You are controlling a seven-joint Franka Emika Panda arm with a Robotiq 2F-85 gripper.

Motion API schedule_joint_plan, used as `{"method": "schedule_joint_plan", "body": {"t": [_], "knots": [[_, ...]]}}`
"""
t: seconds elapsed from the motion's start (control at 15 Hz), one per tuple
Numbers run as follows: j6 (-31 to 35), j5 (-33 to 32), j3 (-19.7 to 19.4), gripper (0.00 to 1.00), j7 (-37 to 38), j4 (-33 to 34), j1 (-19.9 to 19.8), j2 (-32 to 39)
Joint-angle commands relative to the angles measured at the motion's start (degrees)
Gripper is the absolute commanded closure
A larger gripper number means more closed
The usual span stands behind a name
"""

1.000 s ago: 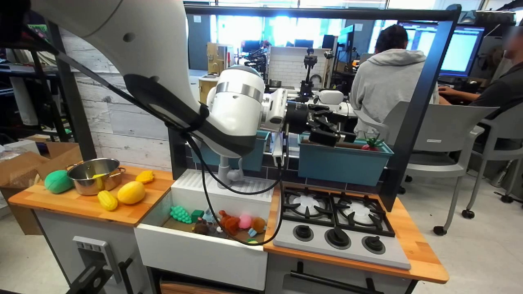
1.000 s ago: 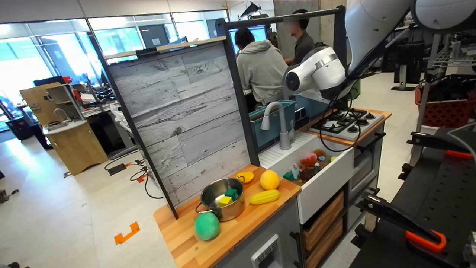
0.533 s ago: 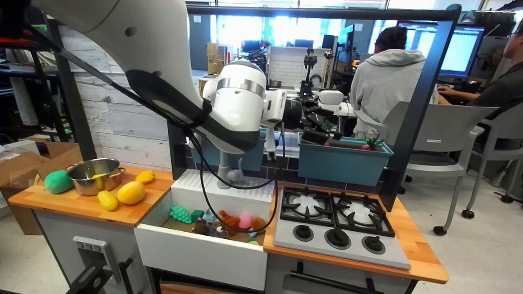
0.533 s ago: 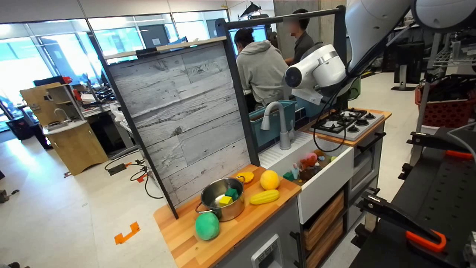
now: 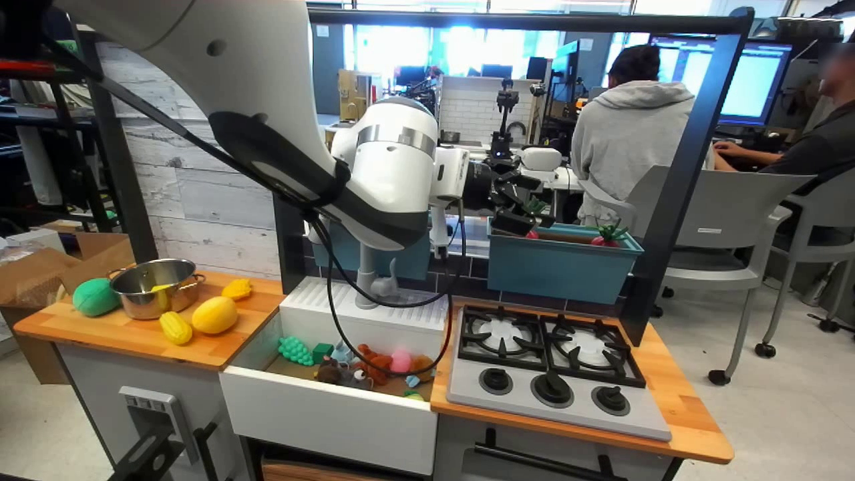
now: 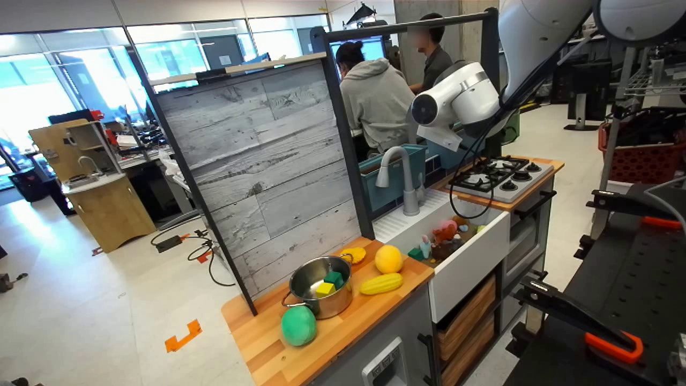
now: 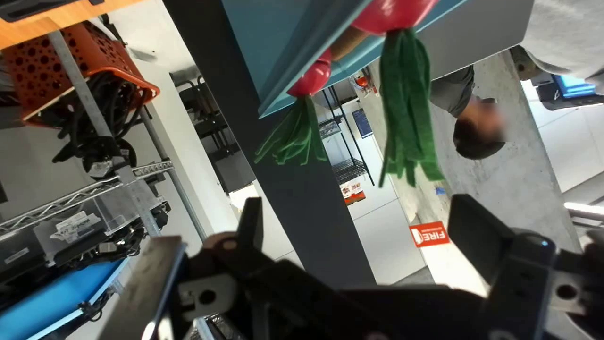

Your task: Move the radish to the green container on the left.

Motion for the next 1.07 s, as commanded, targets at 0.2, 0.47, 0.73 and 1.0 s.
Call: {"method": "schedule_joint_plan", "body": {"t": [0.2, 0.47, 0.73, 1.0], "knots": [[-0.1, 2.8, 1.5, 0.00, -1.0, 0.3, -0.4, 0.0], [-2.7, 3.4, 1.3, 0.26, 0.1, 0.3, 0.1, 0.0], [-4.9, 3.7, 0.9, 0.58, 1.5, 0.3, 0.5, 0.0], [-4.7, 2.8, 0.6, 0.59, 1.8, 0.0, 0.5, 0.0]]}}
